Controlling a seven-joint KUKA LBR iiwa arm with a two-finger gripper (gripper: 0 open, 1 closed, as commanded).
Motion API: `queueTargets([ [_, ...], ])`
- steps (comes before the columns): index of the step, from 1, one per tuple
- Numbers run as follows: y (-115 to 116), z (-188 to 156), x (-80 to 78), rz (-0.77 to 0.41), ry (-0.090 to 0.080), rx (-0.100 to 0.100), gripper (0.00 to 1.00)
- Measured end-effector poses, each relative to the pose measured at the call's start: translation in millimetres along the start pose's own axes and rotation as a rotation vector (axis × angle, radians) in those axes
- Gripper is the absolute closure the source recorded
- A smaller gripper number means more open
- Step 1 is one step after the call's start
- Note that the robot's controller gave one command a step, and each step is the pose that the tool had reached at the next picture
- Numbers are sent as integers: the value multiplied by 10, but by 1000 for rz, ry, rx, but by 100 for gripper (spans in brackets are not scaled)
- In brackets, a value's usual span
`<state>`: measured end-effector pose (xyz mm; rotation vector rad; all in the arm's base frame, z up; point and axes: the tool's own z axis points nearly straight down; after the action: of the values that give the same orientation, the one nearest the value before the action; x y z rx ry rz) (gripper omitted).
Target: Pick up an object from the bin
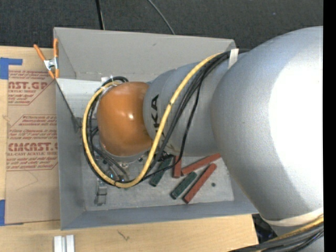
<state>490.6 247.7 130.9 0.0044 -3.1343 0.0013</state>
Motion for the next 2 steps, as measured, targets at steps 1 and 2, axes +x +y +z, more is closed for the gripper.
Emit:
queueTargets([
  [1,-13,-43,-26,3,-7,-2,100],
  [2,-13,-43,-26,3,-7,-2,100],
])
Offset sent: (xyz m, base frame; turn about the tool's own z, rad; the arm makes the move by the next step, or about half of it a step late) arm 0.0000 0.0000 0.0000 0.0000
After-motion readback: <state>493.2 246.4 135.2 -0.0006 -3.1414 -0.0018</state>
